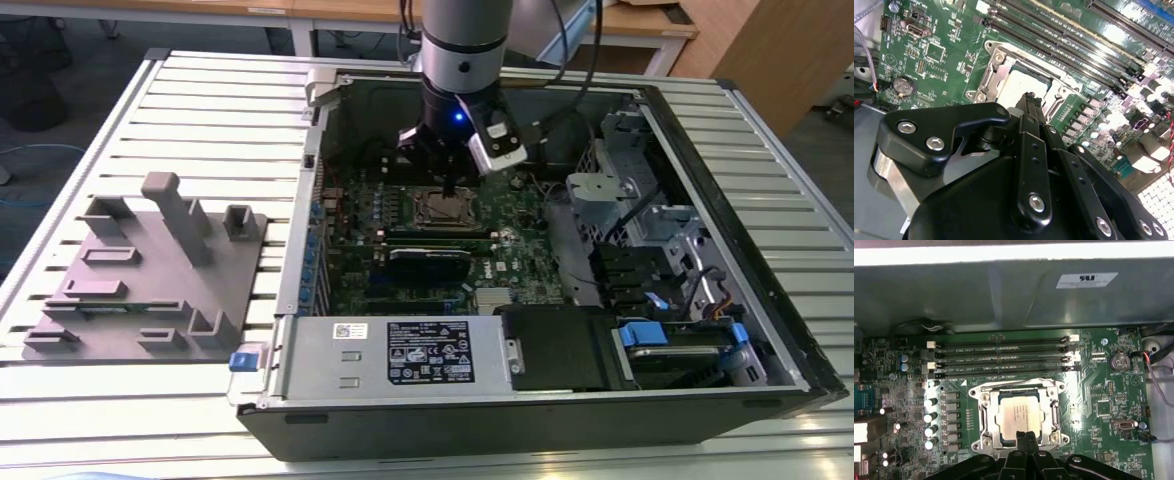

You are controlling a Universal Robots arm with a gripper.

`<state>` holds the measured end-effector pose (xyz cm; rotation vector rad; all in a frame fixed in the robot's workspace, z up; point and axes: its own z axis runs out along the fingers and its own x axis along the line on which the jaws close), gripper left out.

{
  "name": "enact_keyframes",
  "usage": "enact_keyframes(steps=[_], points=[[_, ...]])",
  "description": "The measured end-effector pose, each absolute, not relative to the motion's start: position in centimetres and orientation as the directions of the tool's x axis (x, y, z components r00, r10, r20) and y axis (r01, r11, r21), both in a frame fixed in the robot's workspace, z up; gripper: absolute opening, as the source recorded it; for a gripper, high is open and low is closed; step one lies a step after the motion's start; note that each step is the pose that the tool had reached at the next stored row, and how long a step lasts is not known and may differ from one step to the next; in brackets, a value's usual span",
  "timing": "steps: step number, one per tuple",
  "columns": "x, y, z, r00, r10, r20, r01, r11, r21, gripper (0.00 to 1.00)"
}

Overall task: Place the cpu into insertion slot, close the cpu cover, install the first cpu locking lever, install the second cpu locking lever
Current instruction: 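Install the second cpu locking lever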

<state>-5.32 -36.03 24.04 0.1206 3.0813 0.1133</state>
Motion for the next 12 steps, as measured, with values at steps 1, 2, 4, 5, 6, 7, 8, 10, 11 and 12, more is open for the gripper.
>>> enact_keyframes(steps=[1,2,4,5,6,7,8,10,11,12], points=[[-5.3,-36.2,24.0,-0.995,0.080,-0.053,0.076,0.994,0.076,0.11],[-5.3,-36.3,24.0,-0.995,0.080,-0.053,0.076,0.994,0.076,0.11],[-5.3,-36.6,24.0,-0.995,0.080,-0.053,0.076,0.994,0.075,0.11],[-5.3,-36.7,24.0,-0.995,0.080,-0.053,0.076,0.994,0.075,0.11],[-5.3,-36.9,24.0,-0.995,0.080,-0.053,0.076,0.994,0.075,0.11],[-5.3,-37.0,24.0,-0.995,0.080,-0.053,0.076,0.994,0.075,0.11],[-5.3,-37.2,24.0,-0.995,0.080,-0.053,0.076,0.994,0.076,0.11],[-5.3,-37.5,24.0,-0.995,0.080,-0.053,0.076,0.994,0.076,0.11],[-5.3,-37.6,24.0,-0.995,0.080,-0.053,0.076,0.994,0.075,0.11],[-5.3,-37.7,24.0,-0.995,0.080,-0.053,0.076,0.994,0.075,0.11]])
